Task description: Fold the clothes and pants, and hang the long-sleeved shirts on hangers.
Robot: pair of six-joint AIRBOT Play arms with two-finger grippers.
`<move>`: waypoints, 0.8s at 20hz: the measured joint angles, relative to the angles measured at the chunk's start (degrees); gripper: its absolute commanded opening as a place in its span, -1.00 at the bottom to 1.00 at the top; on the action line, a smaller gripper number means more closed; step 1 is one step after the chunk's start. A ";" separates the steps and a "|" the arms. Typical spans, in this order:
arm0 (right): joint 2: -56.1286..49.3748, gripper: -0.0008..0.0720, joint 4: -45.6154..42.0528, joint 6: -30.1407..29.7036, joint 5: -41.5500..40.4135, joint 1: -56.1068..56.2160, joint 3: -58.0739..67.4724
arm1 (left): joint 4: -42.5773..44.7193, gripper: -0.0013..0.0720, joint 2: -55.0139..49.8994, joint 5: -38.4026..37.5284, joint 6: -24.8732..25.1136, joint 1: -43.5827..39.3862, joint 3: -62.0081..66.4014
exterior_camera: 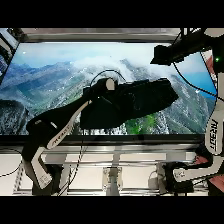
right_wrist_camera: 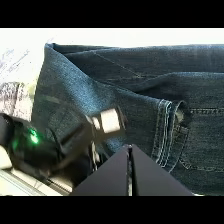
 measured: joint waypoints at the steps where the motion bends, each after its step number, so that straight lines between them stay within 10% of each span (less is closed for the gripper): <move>1: -0.09 -0.87 -0.33 -0.04 0.00 0.00 -0.13 | 0.44 -0.89 0.31 -0.02 -0.31 1.16 -0.02; 3: -0.28 -0.70 -1.46 -0.79 -0.76 -0.02 -1.60 | 0.96 -0.86 1.42 -0.11 -1.03 3.78 0.00; 6: -1.57 -0.24 -2.43 -1.73 -3.52 0.00 -5.27 | 0.79 0.05 2.97 -2.12 -0.63 6.71 0.00; 16: -7.17 0.27 -1.92 -6.03 -5.01 -0.17 -9.22 | -0.92 0.27 7.63 -8.94 4.68 18.47 0.00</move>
